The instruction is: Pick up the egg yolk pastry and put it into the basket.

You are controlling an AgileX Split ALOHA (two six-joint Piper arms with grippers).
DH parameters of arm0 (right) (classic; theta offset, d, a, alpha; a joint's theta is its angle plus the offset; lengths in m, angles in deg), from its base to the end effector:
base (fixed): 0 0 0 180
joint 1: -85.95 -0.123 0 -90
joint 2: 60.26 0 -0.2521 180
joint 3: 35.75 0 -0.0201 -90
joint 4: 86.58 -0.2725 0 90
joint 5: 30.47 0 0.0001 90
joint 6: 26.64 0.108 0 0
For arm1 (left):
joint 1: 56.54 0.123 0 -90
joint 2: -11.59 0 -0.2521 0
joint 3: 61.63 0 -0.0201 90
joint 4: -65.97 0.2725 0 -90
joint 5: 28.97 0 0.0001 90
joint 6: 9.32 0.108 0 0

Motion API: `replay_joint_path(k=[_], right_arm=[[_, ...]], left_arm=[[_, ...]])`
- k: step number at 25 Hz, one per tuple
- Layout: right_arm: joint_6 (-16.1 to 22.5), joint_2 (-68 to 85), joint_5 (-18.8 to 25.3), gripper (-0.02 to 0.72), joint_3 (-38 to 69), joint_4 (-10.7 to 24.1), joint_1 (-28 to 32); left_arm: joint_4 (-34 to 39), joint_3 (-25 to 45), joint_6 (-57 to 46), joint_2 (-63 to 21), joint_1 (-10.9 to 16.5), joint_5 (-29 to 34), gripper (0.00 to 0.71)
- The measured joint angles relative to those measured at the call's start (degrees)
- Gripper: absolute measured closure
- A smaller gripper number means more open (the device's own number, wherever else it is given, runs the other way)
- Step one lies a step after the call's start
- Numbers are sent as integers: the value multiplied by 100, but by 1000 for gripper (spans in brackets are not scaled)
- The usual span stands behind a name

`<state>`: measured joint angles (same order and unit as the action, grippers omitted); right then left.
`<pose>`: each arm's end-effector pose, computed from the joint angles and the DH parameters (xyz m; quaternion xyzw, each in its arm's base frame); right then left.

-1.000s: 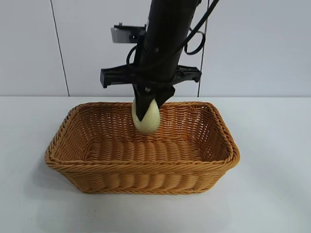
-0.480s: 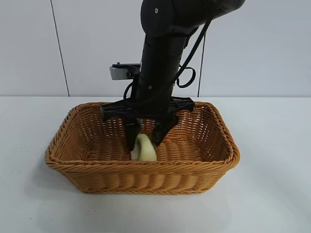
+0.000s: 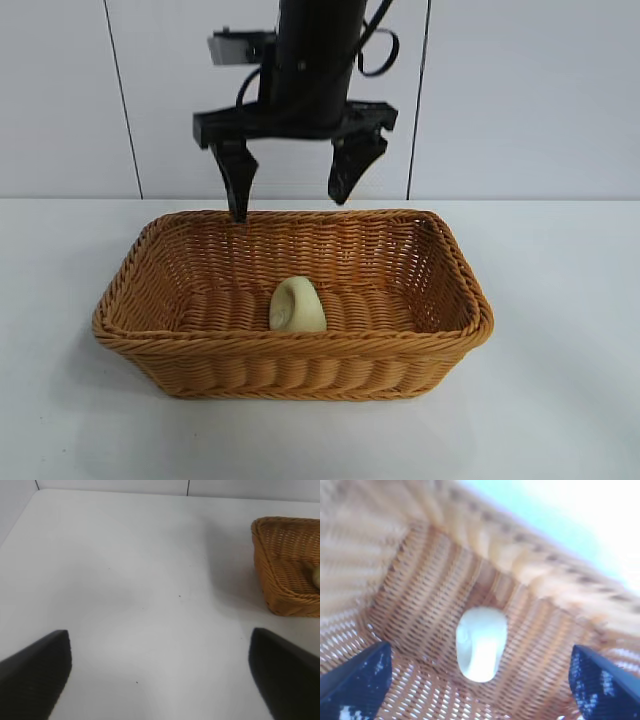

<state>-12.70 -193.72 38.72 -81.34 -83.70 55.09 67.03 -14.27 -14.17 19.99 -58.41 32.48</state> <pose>0.4206 0.2454 0.2368 -0.1482 0.9685 0.0528 0.1932 0.0606 -0.0002 0.2803 -0.0227 0.8533 -0.0213 0.5206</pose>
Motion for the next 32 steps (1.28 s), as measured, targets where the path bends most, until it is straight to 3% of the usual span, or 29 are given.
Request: replay_joint_path(k=[21,32], right_arm=[[-128,0,59,8,0,114,2423],[-157,22,60,8,503,195,2659]], left_arm=[[0,0,0,0,0,0,18],[0,0,0,0,0,0,18]])
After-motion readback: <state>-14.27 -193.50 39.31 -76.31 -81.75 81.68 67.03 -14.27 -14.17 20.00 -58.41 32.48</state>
